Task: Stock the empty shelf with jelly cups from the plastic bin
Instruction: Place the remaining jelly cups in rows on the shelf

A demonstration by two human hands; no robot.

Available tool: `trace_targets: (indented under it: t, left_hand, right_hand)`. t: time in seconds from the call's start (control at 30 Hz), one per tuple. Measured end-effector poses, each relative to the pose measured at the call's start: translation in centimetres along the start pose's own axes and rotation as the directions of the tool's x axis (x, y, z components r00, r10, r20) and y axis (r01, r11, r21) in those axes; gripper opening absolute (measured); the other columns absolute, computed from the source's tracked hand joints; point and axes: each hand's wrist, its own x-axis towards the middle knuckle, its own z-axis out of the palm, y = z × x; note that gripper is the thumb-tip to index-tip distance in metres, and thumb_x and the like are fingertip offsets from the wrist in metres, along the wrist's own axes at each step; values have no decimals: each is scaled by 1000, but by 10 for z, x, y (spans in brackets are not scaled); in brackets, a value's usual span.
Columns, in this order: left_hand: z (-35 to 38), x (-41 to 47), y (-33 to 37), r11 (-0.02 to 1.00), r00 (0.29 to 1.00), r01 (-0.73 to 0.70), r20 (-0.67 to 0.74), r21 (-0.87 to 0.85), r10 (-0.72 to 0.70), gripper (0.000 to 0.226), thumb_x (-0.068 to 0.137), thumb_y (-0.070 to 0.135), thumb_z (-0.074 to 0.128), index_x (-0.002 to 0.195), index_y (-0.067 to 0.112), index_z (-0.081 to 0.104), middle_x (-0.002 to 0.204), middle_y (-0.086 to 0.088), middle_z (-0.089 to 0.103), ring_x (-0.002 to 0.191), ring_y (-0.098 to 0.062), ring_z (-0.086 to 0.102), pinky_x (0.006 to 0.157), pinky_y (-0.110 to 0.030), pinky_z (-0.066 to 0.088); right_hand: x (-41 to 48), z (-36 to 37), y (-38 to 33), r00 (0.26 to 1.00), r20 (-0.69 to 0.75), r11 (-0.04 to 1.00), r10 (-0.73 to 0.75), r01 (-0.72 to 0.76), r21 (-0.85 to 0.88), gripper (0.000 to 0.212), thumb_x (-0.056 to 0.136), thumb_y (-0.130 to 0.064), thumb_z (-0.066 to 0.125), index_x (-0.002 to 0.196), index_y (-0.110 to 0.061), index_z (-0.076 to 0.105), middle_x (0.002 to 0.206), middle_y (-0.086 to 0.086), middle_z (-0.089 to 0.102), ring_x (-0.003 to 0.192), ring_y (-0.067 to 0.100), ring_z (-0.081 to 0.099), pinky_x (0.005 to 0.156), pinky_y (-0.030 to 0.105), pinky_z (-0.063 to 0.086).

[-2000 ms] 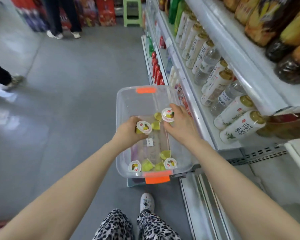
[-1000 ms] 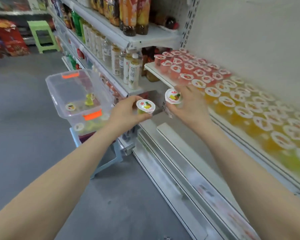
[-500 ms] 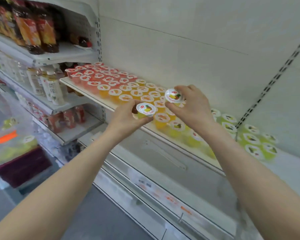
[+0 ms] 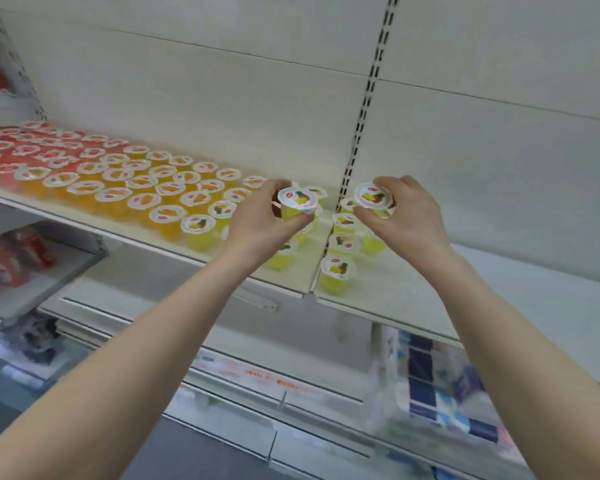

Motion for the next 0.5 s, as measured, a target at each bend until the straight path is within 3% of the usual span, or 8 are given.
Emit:
trace_targets:
  t: [0.07, 0.2, 0.33, 0.5]
  left_hand:
    - [16, 1, 10, 999, 1000, 1, 3, -35, -1, 61, 72, 46, 78, 125, 26, 57, 105, 11, 64, 81, -3, 59, 74, -35, 56]
    - [33, -1, 22, 999, 1000, -24, 19, -26, 24, 46, 73, 44, 78, 112, 31, 58, 93, 19, 62, 71, 4, 54, 69, -19, 45]
    - [39, -2, 23, 999, 999, -31, 37, -14, 32, 42, 72, 39, 78, 108, 33, 58, 93, 17, 63, 71, -2, 54, 73, -29, 50]
    - [40, -3, 20, 999, 999, -36, 41, 7, 36, 52, 68, 44, 81, 114, 27, 60, 101, 14, 64, 81, -6, 60, 78, -34, 53]
  right_hand:
    - [-8, -7, 24, 999, 21, 999, 42, -42, -15, 48, 79, -40, 71, 122, -22, 61, 110, 4, 59, 101, 25, 59, 85, 30, 41]
    - [-26, 1, 54, 988, 114, 995, 103, -103, -5, 51, 79, -41, 72, 124, -25, 56, 115, 1, 61, 103, 22, 59, 82, 27, 38]
    - [-42, 22, 66, 968, 210, 988, 139, -150, 39, 45, 78, -40, 73, 115, -25, 52, 112, -5, 61, 100, 21, 58, 79, 31, 40]
    - [-48, 39, 73, 972, 209, 991, 109, -123, 58, 37, 79, -38, 74, 105, -24, 52, 102, -11, 56, 93, 17, 55, 76, 32, 38]
